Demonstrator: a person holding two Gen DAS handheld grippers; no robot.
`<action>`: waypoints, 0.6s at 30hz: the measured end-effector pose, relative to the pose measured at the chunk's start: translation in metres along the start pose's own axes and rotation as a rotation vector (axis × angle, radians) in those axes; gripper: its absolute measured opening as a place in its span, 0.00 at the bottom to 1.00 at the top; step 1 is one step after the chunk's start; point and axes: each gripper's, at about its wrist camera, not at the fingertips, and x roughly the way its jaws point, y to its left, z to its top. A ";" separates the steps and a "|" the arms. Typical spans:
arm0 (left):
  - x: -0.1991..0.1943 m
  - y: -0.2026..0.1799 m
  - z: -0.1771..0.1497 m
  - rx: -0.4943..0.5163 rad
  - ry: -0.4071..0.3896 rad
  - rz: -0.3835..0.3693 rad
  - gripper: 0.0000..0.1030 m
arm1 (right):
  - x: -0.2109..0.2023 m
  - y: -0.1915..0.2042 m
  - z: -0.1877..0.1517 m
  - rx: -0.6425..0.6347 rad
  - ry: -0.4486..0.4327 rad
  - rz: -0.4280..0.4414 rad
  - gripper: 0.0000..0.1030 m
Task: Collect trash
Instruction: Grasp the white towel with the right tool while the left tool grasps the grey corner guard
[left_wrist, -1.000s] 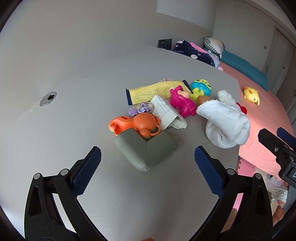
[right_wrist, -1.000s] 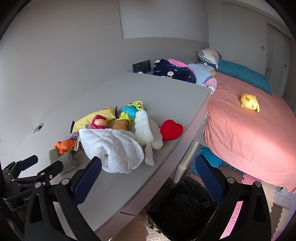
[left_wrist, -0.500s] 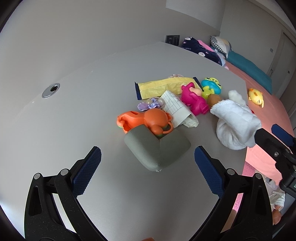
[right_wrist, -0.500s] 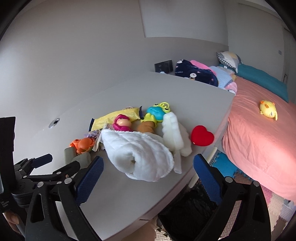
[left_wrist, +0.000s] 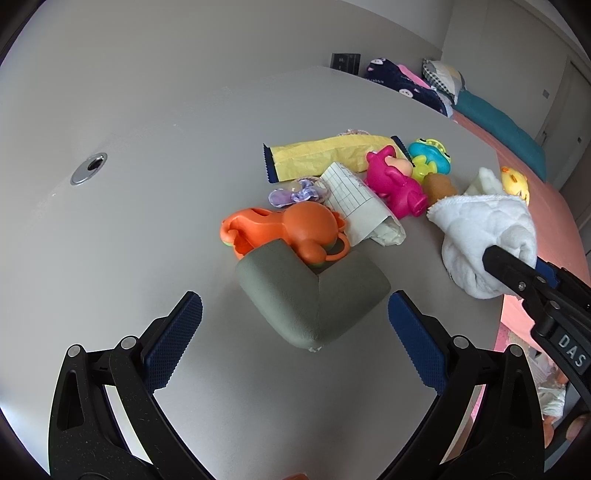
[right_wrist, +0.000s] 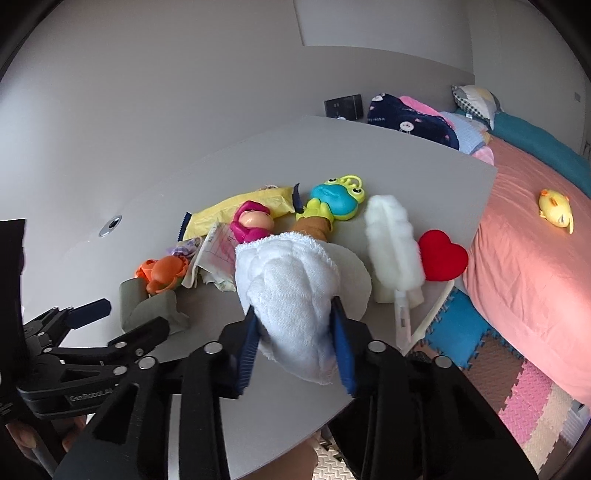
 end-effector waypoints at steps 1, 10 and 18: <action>0.002 -0.001 0.001 0.001 0.003 -0.002 0.94 | -0.002 -0.002 0.001 0.007 -0.003 0.013 0.30; 0.009 -0.007 0.002 0.034 0.003 0.013 0.81 | -0.027 -0.004 0.007 0.025 -0.055 0.077 0.26; -0.012 0.004 -0.001 -0.006 -0.049 0.046 0.78 | -0.057 0.001 0.018 0.035 -0.105 0.106 0.26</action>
